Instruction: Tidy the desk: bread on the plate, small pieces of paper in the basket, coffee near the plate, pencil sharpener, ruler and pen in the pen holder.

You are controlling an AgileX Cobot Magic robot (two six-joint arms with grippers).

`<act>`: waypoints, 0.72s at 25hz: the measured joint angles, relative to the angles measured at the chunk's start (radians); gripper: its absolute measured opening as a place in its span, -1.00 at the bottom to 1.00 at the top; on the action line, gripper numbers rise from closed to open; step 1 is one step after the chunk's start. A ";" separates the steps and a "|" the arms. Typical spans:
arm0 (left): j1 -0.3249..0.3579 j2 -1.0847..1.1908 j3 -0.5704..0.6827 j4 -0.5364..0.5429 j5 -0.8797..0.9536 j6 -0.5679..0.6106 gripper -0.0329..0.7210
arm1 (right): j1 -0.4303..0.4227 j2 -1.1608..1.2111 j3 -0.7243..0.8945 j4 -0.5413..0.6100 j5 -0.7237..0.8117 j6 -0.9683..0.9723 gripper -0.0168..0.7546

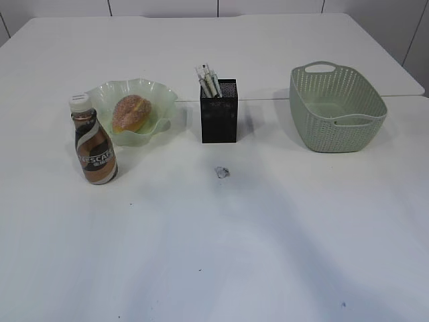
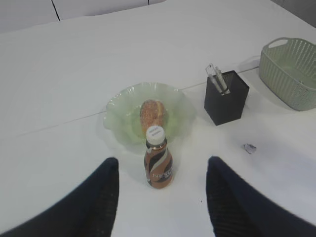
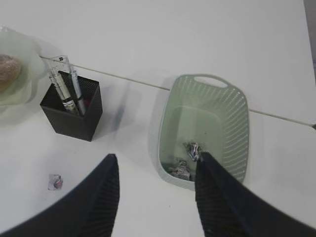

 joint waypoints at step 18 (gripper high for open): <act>0.000 -0.404 -0.002 -0.014 0.391 0.024 0.15 | 0.000 -0.542 0.190 0.089 0.134 -0.012 -0.31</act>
